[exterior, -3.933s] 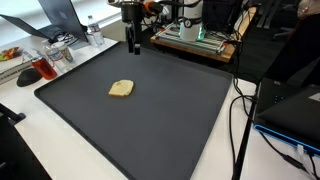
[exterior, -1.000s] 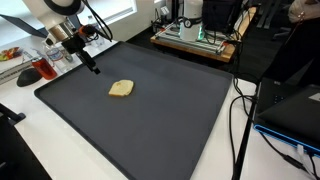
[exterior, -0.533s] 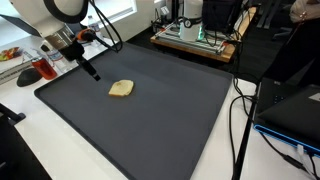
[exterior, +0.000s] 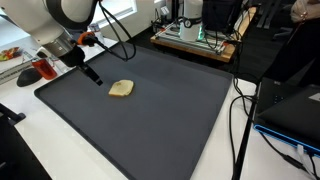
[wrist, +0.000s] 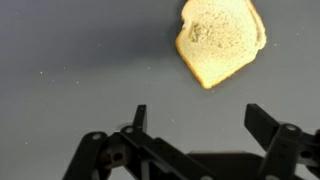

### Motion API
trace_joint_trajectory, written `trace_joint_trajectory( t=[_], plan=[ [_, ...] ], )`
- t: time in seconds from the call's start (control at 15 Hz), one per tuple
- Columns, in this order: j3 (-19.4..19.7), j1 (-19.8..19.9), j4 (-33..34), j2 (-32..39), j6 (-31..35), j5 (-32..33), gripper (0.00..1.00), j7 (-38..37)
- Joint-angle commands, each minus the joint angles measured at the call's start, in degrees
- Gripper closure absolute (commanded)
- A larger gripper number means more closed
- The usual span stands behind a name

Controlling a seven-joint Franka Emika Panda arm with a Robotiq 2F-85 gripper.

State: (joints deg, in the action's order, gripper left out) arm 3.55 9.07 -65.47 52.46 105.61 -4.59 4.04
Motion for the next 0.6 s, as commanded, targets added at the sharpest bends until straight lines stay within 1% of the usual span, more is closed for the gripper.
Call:
trace_joint_trajectory(
  t=[0.0,0.27,0.53],
  plan=[
    [0.9,-3.5,6.5,3.3,-4.5,4.5,0.00,-3.1],
    [1.5,-7.6,10.2,5.3,-7.4,8.8,0.00,-5.9],
    [2.8,-12.0,13.3,7.5,-10.2,15.0,0.00,-6.6]
  ],
)
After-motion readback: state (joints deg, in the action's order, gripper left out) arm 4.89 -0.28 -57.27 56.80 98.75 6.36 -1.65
